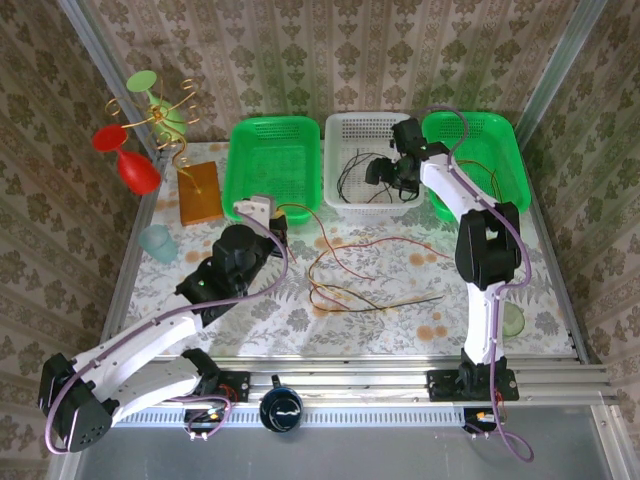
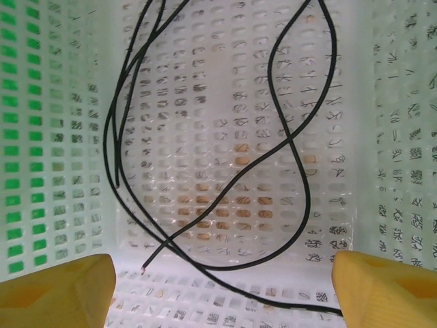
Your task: Untangle the cables
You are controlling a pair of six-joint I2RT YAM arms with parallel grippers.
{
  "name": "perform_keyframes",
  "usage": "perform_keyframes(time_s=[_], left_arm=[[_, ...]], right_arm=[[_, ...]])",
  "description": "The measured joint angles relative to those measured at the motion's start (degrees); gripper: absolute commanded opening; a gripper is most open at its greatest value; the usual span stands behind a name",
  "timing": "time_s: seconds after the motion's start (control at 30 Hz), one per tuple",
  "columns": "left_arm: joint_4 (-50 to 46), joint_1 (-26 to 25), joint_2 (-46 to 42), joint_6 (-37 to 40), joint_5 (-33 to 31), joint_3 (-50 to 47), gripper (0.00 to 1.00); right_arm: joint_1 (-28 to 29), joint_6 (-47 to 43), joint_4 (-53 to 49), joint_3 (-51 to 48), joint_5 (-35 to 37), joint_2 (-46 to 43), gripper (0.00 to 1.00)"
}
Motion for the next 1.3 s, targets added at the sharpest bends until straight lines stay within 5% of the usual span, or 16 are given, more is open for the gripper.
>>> perform_keyframes(time_s=[0.33, 0.5, 0.73, 0.9, 1.17, 1.2, 1.3], left_arm=[[-1.0, 0.0, 7.3, 0.0, 3.1, 7.7, 0.0], [-1.6, 0.1, 10.8, 0.0, 5.7, 11.8, 0.0], [-1.9, 0.5, 13.7, 0.0, 8.9, 14.0, 0.0], [-2.4, 0.4, 14.2, -0.3, 10.3, 14.3, 0.0], [-3.5, 0.4, 13.9, -1.6, 10.9, 14.3, 0.0], [-3.5, 0.4, 13.7, -1.7, 10.9, 14.3, 0.01], [-3.5, 0.4, 13.1, -2.1, 10.9, 14.2, 0.41]], right_arm=[[-0.3, -13.0, 16.4, -23.7, -16.5, -28.1, 0.76], [0.0, -21.4, 29.9, -41.6, -25.2, -44.5, 0.87], [5.2, -30.1, 30.3, -45.7, -30.9, -49.4, 0.88], [9.9, -31.7, 31.6, -45.7, -31.2, -46.8, 0.68], [10.6, -28.1, 30.3, -40.6, -29.5, -35.1, 0.0], [10.6, -27.8, 29.8, -40.1, -29.4, -34.9, 0.0], [10.6, -27.5, 28.2, -38.6, -28.5, -34.8, 0.0]])
